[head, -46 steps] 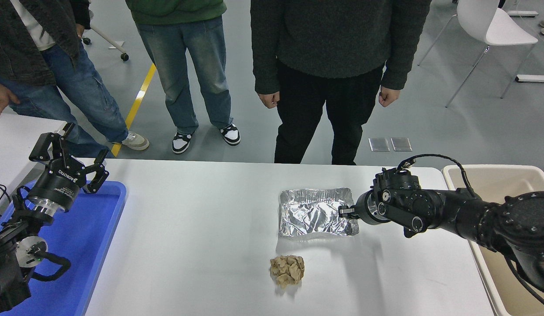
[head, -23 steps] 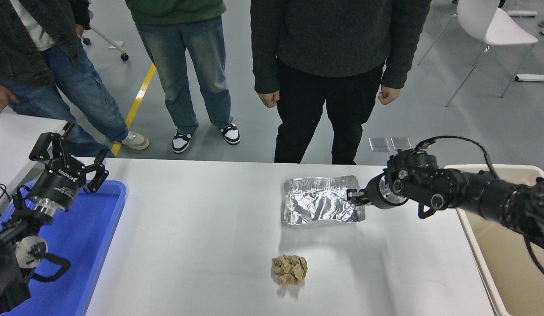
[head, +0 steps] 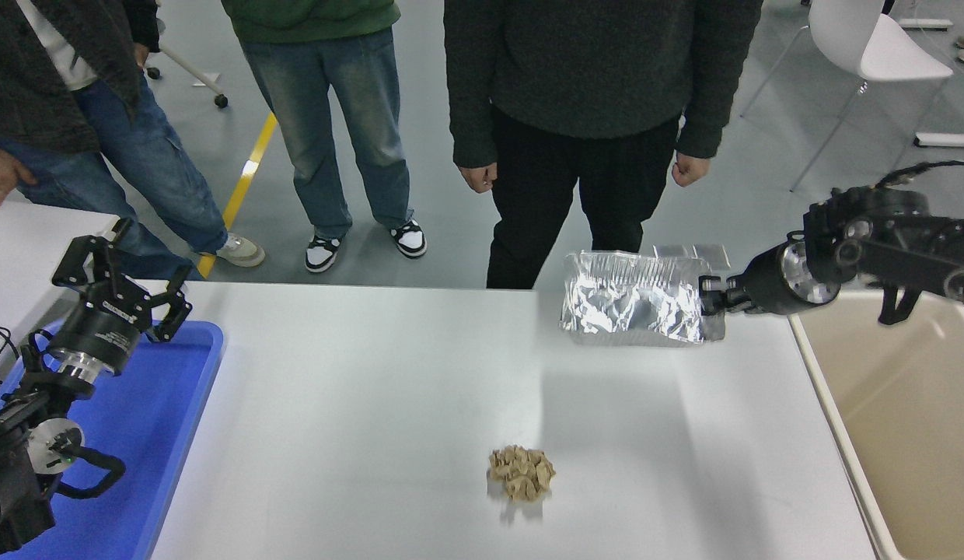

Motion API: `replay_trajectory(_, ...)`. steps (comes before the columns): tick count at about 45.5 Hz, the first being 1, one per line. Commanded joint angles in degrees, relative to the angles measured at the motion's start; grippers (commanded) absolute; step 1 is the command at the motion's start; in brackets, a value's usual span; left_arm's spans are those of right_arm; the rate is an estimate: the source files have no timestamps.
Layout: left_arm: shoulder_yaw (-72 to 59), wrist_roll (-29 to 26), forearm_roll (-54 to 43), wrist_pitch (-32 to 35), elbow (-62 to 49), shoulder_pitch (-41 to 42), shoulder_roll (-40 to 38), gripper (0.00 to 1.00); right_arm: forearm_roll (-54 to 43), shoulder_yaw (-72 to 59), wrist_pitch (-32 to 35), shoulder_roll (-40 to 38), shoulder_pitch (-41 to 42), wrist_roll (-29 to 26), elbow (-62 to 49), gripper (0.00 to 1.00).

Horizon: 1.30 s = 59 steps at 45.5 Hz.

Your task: Clean the table surface

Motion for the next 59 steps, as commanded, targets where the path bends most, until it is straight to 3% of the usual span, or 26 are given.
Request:
replay_trajectory(1, 0.0, 0.0, 0.0, 0.0, 0.0, 0.0, 0.0, 1.0, 0.0, 0.0, 5.8, -9.1, 5.6, 0.0, 3.8, 0.0)
replay_trajectory(18, 0.0, 0.0, 0.0, 0.0, 0.0, 0.0, 0.0, 1.0, -0.7, 0.0, 13.4, -15.0, 11.8, 0.0, 4.1, 0.0)
replay_trajectory(47, 0.0, 0.0, 0.0, 0.0, 0.0, 0.0, 0.0, 1.0, -0.8, -0.2, 12.7, -14.5, 10.5, 0.0, 3.6, 0.0)
replay_trajectory(59, 0.0, 0.0, 0.0, 0.0, 0.0, 0.0, 0.0, 1.0, -0.7, 0.0, 8.4, -14.3, 6.9, 0.0, 0.4, 0.0)
